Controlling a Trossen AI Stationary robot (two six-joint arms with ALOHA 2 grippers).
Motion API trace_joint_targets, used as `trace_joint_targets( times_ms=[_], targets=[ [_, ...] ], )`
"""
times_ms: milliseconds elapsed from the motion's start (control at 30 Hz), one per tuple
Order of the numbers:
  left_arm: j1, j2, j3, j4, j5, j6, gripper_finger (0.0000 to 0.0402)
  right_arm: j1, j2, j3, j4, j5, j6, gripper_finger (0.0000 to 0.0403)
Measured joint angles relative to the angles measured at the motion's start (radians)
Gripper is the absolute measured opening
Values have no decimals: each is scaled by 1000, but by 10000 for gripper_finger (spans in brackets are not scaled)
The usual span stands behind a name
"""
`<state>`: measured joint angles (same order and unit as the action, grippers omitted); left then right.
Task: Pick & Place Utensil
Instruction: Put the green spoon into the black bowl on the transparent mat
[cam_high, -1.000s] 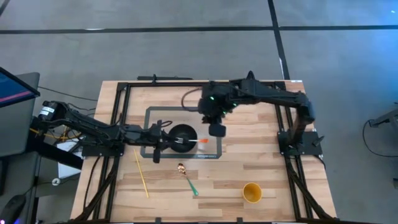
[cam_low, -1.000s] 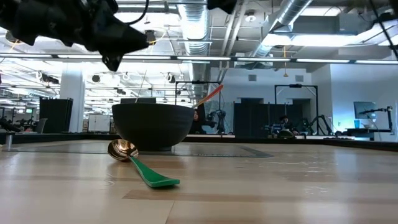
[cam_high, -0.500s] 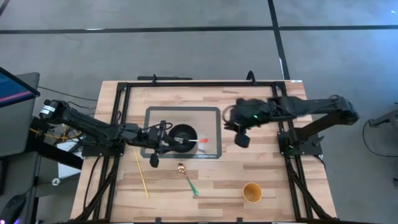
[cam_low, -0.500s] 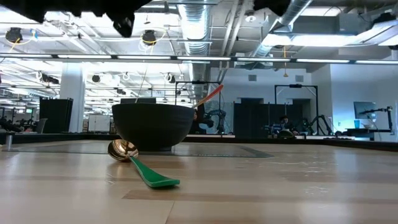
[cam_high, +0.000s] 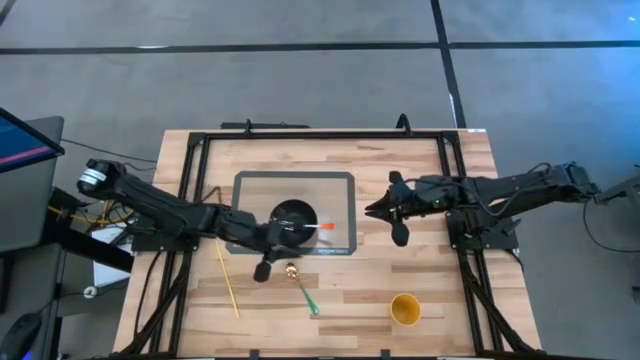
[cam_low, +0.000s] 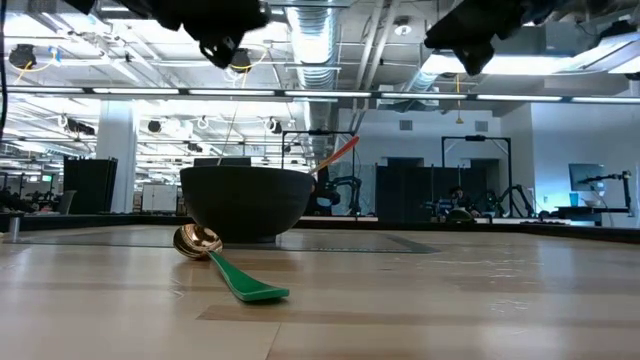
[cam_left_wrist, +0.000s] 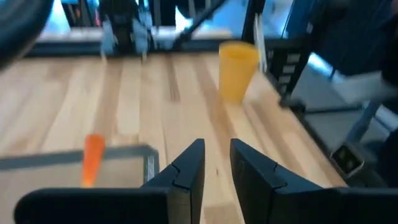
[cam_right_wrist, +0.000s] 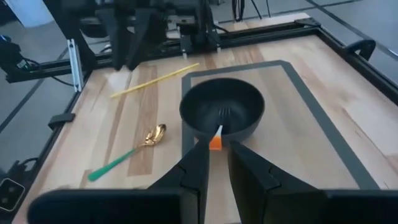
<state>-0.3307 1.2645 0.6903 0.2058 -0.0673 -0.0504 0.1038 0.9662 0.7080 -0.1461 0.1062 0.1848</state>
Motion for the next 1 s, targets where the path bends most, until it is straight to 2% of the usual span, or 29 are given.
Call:
trace_joint_targets(
  times_ms=[167, 567, 700, 767, 933, 1000],
  targets=[
    [-48, 116, 35, -9, 78, -2, 77, -14, 3, -6, 2, 0, 0, 53],
    [-148, 362, 39, 26, 81, -6, 77, -20, 3, -6, 13, 0, 25, 53],
    [-149, 423, 92, 20, 80, -6, 77, -20, 3, -6, 24, 0, 30, 53],
    [-148, 444, 147, -33, 79, 4, 77, -20, 4, -6, 24, 0, 31, 53],
    [-144, 490, 318, -354, 80, 44, 77, -20, 4, -6, 26, 0, 30, 53],
    [-138, 508, 357, -418, 83, 44, 77, -20, 4, -6, 24, 0, 29, 53]
  ],
)
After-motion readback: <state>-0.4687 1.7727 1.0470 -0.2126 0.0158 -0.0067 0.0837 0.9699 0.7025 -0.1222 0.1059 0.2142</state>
